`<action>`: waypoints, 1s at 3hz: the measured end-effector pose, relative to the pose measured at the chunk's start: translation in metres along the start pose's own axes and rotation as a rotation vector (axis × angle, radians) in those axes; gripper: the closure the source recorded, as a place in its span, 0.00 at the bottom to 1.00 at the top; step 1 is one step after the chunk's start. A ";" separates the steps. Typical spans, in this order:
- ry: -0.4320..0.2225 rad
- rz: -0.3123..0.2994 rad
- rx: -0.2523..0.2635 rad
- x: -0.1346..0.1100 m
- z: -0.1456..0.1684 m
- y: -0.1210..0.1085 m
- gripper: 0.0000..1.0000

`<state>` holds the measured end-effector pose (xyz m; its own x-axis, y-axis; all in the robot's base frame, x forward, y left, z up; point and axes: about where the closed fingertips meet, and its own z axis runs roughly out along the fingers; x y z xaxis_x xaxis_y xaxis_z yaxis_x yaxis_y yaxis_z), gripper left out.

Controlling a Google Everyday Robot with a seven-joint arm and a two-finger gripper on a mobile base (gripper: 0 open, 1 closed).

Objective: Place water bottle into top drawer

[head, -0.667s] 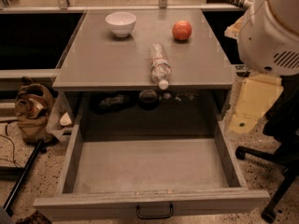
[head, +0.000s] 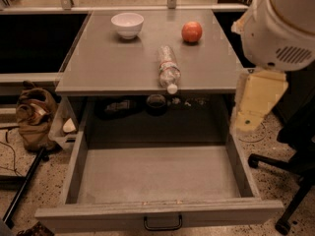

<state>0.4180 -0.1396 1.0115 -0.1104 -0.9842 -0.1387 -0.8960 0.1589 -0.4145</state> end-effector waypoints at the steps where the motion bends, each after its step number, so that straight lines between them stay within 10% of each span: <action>1: 0.015 -0.026 0.051 -0.013 0.011 -0.042 0.00; 3: -0.024 -0.001 0.124 -0.026 0.063 -0.134 0.00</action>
Offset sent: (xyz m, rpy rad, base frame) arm 0.1785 0.0088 0.0150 -0.0733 -0.1673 0.0072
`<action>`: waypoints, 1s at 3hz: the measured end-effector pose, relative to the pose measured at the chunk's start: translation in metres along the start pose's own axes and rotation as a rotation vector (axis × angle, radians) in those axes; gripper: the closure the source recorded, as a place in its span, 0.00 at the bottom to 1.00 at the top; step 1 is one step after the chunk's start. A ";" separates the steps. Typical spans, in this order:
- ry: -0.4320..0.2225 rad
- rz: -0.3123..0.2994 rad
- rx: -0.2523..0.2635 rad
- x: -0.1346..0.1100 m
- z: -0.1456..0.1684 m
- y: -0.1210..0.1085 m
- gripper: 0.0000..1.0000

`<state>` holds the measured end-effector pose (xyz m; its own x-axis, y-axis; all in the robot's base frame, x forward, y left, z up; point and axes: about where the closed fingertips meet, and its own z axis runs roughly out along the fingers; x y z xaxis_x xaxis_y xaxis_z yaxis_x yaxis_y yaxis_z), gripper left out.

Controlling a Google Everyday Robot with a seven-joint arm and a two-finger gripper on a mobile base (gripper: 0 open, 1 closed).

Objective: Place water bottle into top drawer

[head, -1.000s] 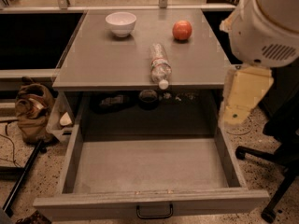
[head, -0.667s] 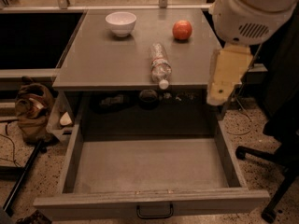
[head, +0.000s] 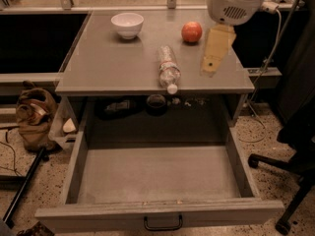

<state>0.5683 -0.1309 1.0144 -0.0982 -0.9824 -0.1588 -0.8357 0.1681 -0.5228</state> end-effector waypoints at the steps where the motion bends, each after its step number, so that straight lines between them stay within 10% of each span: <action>1: -0.065 0.070 -0.045 -0.007 0.044 -0.012 0.00; 3: -0.124 0.116 -0.121 -0.028 0.080 -0.012 0.00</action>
Offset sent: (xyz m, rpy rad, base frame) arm 0.0757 0.0569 -0.0788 0.2674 0.1807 -0.0120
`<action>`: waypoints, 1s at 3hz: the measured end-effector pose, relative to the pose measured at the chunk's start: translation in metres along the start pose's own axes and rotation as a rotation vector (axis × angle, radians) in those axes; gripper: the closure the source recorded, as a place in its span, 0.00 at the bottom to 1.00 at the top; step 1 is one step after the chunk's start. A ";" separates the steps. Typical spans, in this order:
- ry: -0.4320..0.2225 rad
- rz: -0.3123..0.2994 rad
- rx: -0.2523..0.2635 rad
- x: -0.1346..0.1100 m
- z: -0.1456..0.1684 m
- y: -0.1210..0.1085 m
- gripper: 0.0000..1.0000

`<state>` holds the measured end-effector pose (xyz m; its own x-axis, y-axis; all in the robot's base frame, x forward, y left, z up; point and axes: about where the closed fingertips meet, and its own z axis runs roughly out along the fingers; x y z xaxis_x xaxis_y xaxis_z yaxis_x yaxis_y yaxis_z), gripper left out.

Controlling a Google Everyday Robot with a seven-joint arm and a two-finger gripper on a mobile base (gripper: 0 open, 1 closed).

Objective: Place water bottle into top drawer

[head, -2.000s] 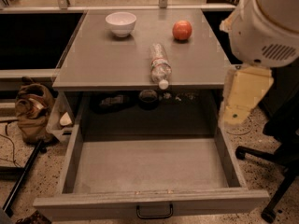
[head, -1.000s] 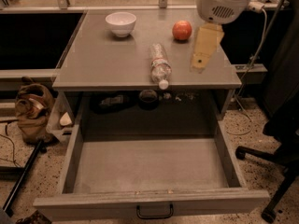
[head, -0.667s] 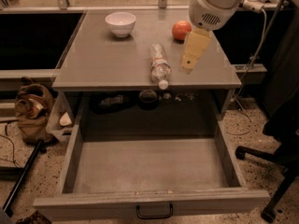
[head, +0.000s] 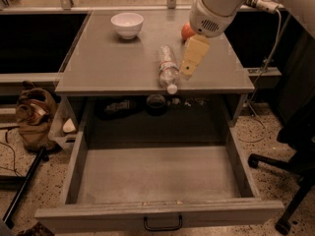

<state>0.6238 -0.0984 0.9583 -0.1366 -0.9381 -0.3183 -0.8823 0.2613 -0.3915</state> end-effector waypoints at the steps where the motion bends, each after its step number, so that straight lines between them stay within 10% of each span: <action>1: -0.024 0.062 -0.017 -0.014 0.017 -0.006 0.00; 3: -0.080 0.451 -0.057 -0.018 0.051 -0.027 0.00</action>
Offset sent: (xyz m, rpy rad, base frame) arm 0.0648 0.0300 -0.0273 0.3716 0.1553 -0.4262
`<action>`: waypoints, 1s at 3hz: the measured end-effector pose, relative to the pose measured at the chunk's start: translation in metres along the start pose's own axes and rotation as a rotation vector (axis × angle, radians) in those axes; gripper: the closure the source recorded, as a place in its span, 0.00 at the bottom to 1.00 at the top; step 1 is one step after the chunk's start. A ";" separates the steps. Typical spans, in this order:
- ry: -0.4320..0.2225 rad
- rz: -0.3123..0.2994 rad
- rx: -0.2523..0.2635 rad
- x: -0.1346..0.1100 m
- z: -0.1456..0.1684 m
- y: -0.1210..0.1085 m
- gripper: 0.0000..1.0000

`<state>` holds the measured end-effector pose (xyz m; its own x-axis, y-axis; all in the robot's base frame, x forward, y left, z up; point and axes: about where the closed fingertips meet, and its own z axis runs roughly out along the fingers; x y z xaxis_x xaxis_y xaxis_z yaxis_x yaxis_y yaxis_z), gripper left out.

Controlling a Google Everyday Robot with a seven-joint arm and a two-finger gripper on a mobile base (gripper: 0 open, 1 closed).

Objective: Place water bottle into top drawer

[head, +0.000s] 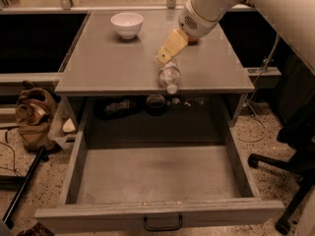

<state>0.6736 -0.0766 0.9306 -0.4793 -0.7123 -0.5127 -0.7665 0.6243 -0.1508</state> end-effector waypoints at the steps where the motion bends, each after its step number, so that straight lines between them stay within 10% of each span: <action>1: 0.001 0.187 -0.008 0.006 0.006 -0.004 0.00; 3: -0.049 0.311 -0.049 -0.004 0.025 -0.003 0.00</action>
Offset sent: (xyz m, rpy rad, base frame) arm 0.0109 -0.0044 -0.0196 0.2022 0.1280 -0.3187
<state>0.6888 -0.0679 0.9124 -0.6733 -0.4728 -0.5684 -0.6071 0.7924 0.0600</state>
